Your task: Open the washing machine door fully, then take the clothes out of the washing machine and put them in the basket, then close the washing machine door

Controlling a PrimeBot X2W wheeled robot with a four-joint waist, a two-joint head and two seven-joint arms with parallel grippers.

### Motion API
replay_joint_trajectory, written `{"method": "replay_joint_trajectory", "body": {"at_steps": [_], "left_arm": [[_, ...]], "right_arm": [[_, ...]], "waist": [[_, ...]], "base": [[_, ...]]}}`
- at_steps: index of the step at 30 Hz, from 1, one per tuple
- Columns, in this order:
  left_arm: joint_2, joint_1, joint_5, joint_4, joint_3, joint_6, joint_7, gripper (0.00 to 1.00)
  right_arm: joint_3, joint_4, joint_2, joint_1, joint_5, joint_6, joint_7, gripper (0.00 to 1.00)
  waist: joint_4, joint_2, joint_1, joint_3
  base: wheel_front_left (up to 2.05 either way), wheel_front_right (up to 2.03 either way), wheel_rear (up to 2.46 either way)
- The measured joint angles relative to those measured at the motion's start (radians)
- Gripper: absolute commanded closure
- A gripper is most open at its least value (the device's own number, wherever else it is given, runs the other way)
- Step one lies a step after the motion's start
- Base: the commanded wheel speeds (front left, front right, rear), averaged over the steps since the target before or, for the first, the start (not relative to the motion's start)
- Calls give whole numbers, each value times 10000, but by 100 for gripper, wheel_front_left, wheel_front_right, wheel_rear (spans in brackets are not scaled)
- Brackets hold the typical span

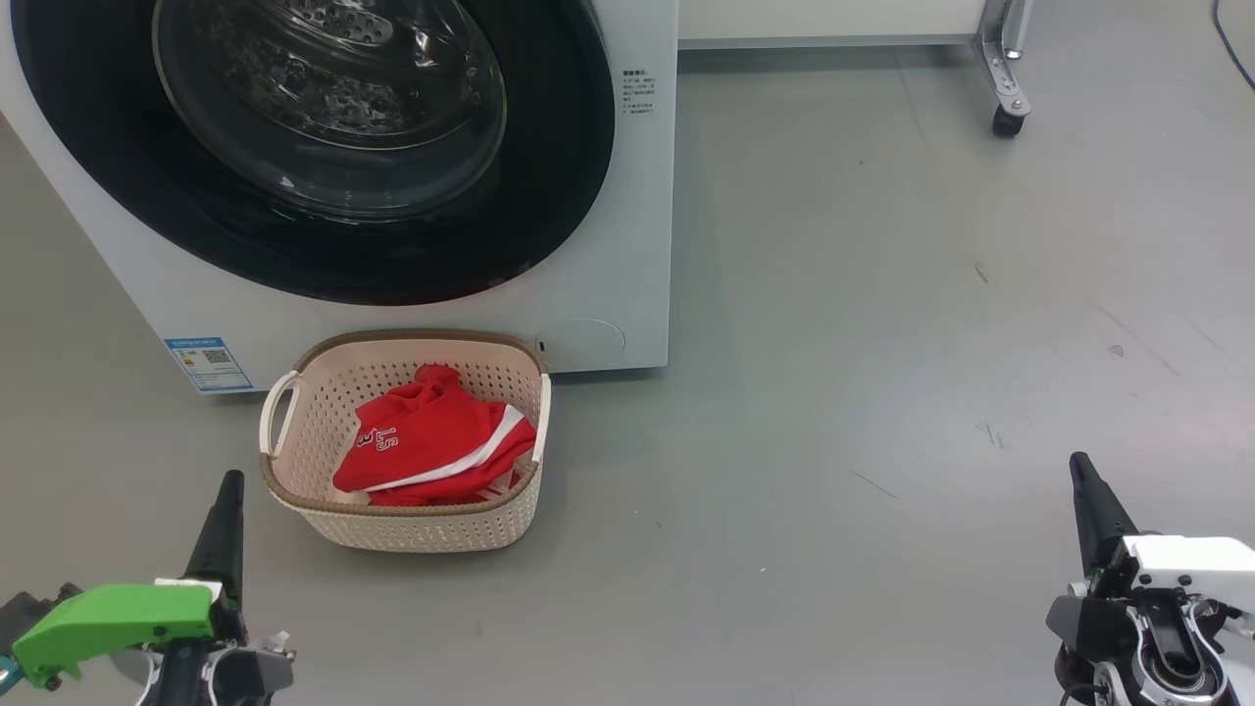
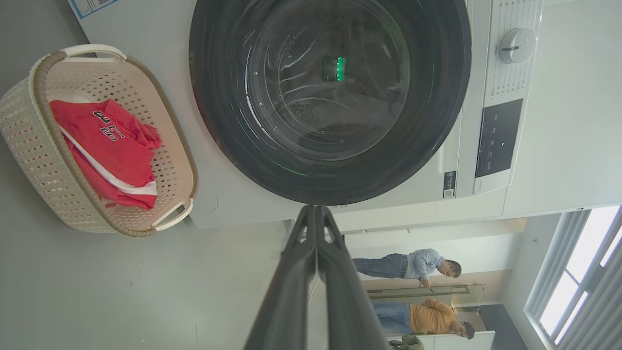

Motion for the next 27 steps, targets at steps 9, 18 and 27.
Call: {"method": "replay_joint_trajectory", "body": {"at_steps": [9,18,27], "left_arm": [[-2,0,0,0,6,0,0,100],[-4,0,0,0,15,0,0,100],[-6,1,0,0,21,0,2,100]], "right_arm": [[-6,0,0,-14,0,2,0,100],[-10,0,2,-15,0,2,0,100],[-15,0,2,-16,0,2,0,100]], "waist": [[0,0,0,1],[0,0,0,1],[0,0,0,1]], "base": [[0,0,0],[0,0,0],[0,0,0]]}}
